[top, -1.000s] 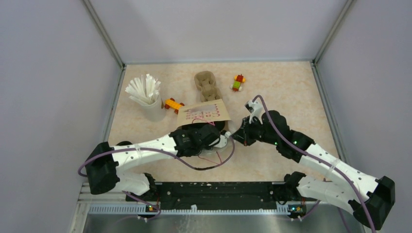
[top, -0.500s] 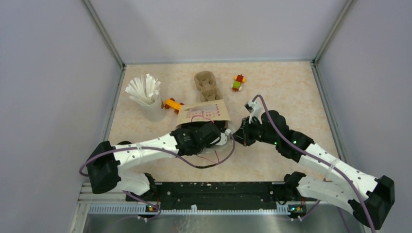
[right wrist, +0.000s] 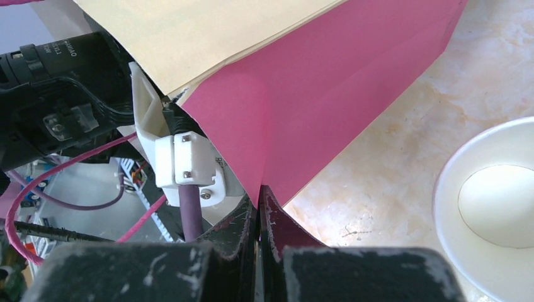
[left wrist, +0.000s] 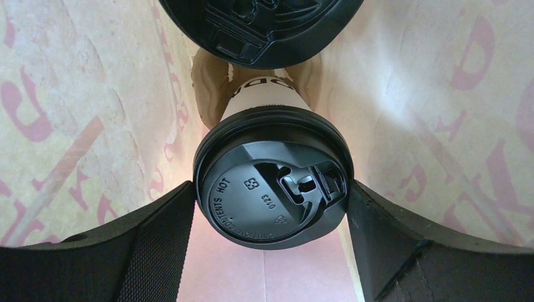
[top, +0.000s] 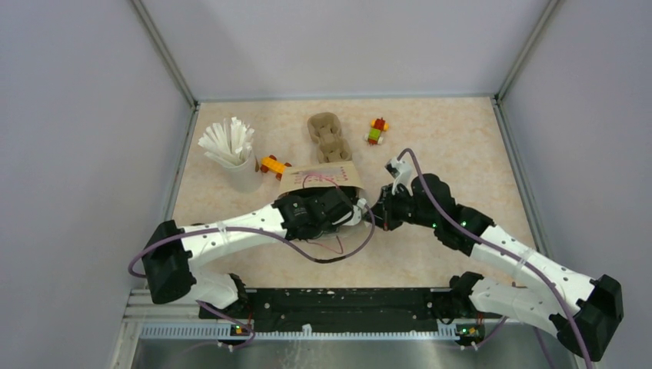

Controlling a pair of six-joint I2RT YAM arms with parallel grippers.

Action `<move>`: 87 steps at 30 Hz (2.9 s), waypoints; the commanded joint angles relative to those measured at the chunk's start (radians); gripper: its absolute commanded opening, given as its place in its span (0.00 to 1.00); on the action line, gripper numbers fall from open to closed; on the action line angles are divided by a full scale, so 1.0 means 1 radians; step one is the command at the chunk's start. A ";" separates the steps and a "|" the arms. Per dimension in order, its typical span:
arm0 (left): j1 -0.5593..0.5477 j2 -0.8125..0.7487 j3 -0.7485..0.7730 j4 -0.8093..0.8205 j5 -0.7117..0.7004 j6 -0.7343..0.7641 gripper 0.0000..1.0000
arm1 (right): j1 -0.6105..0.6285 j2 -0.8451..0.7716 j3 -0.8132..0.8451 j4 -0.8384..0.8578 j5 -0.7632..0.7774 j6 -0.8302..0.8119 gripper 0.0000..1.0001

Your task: Pack the takeout coffee

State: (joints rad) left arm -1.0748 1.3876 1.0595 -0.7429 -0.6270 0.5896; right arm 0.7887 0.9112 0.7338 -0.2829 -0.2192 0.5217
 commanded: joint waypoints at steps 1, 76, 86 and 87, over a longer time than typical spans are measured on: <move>0.004 0.018 0.031 -0.026 -0.037 -0.034 0.17 | -0.008 0.005 0.032 0.046 -0.014 0.009 0.00; 0.097 -0.043 -0.189 0.472 -0.023 0.128 0.14 | -0.008 0.019 0.072 0.027 -0.017 0.031 0.00; 0.118 -0.036 -0.175 0.511 0.015 0.113 0.14 | -0.008 0.009 0.069 0.014 -0.012 0.039 0.00; 0.118 -0.041 -0.166 0.507 0.014 0.110 0.14 | -0.008 0.010 0.073 0.014 -0.010 0.039 0.00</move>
State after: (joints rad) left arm -0.9691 1.3735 0.8722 -0.2874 -0.6159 0.7132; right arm 0.7864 0.9382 0.7429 -0.2920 -0.2111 0.5472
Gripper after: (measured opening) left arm 0.872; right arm 0.003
